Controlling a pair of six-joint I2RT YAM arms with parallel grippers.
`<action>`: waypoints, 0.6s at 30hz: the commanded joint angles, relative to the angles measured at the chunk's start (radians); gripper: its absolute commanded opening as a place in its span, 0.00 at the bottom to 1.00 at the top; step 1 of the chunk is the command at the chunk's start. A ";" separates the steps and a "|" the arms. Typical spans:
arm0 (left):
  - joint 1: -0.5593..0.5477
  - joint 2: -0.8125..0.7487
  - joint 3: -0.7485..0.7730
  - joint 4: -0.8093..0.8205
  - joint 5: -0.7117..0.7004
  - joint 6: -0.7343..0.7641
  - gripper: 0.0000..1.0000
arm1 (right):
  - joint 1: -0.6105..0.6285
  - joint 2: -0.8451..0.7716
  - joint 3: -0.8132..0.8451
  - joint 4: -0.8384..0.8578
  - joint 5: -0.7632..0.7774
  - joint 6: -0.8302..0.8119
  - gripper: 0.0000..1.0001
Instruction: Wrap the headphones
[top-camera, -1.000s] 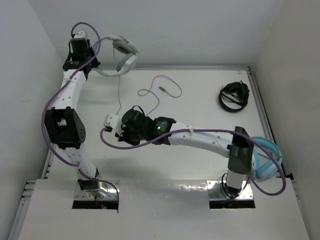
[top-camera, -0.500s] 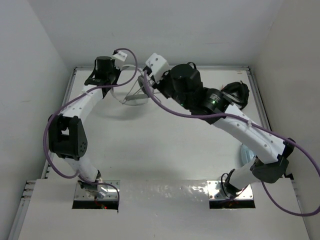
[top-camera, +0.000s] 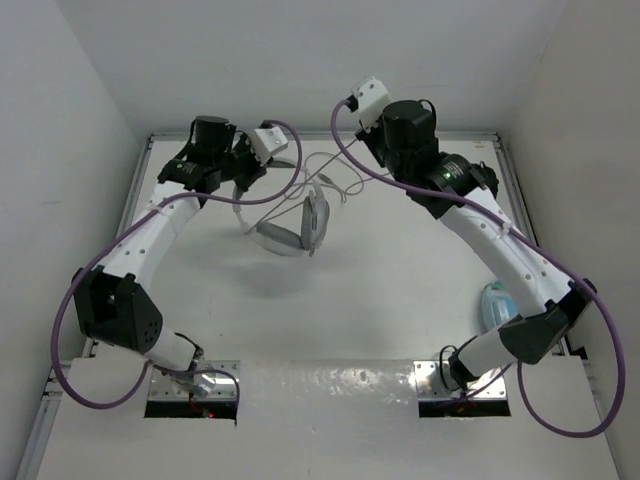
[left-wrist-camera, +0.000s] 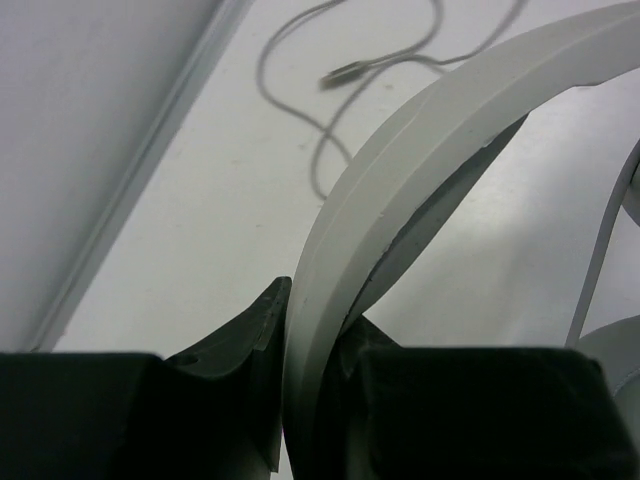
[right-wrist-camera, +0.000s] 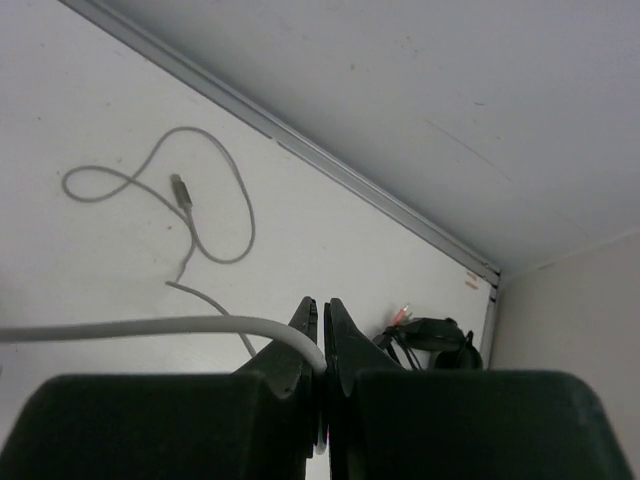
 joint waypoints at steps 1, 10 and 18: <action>0.001 -0.044 0.074 -0.127 0.116 0.009 0.00 | -0.094 0.007 0.059 0.109 -0.029 0.093 0.00; -0.005 -0.063 0.207 -0.224 0.200 -0.219 0.00 | -0.197 0.051 -0.051 0.180 -0.201 0.289 0.00; -0.003 -0.054 0.347 -0.227 0.349 -0.650 0.00 | -0.196 0.156 -0.180 0.389 -0.665 0.456 0.32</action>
